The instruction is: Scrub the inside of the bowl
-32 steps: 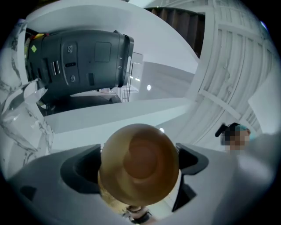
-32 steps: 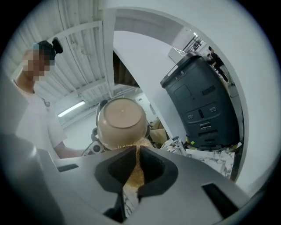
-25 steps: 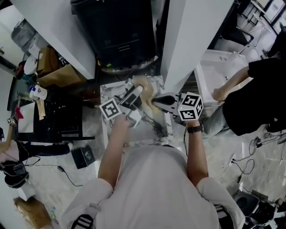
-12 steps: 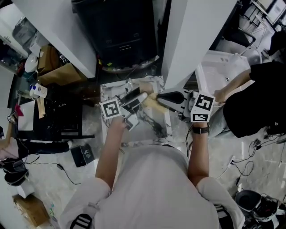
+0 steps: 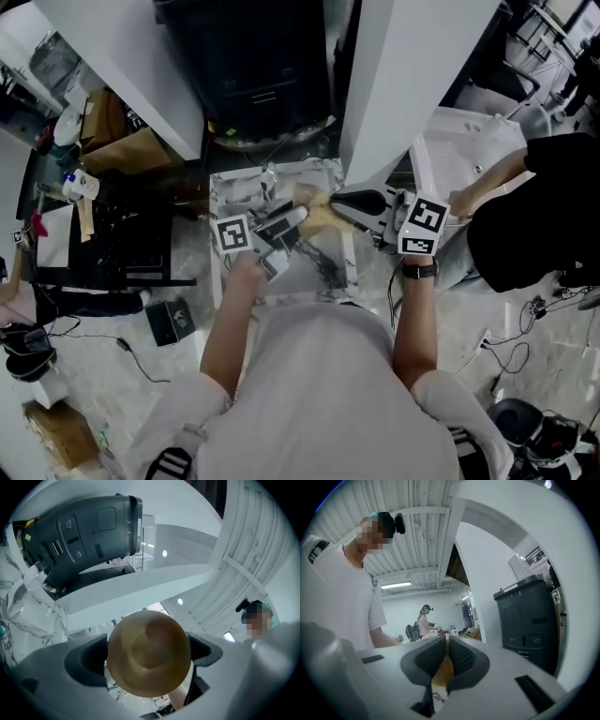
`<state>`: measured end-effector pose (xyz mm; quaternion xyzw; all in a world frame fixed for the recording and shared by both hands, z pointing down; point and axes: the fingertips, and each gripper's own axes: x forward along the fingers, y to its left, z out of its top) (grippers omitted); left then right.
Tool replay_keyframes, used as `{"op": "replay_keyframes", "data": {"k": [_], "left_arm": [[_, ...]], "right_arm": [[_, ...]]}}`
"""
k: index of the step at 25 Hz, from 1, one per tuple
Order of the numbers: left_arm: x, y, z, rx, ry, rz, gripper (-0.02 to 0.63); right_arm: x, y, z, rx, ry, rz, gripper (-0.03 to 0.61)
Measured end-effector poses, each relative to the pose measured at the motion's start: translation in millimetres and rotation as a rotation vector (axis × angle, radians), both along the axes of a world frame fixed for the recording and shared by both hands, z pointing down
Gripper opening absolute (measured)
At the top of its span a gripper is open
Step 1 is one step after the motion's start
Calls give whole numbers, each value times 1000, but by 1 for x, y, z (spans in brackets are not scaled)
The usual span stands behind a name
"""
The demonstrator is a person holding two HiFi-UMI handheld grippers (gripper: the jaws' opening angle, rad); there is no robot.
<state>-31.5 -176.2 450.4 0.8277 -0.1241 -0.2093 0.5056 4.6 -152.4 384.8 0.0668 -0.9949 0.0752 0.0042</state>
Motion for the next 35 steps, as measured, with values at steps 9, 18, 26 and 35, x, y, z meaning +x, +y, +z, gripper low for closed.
{"op": "replay_keyframes", "data": {"k": [9, 18, 26, 35], "left_arm": [[6, 8, 8, -32, 21, 4, 548], [14, 24, 16, -34, -4, 58, 548], [27, 37, 12, 29, -37, 122, 548], [-5, -5, -26, -37, 214, -73, 548]], "right_arm": [[17, -15, 12, -82, -102, 53, 28], [19, -26, 22, -130, -125, 113, 26], [18, -40, 73, -219, -14, 171, 25], [10, -26, 85, -189, 138, 154, 25]]}}
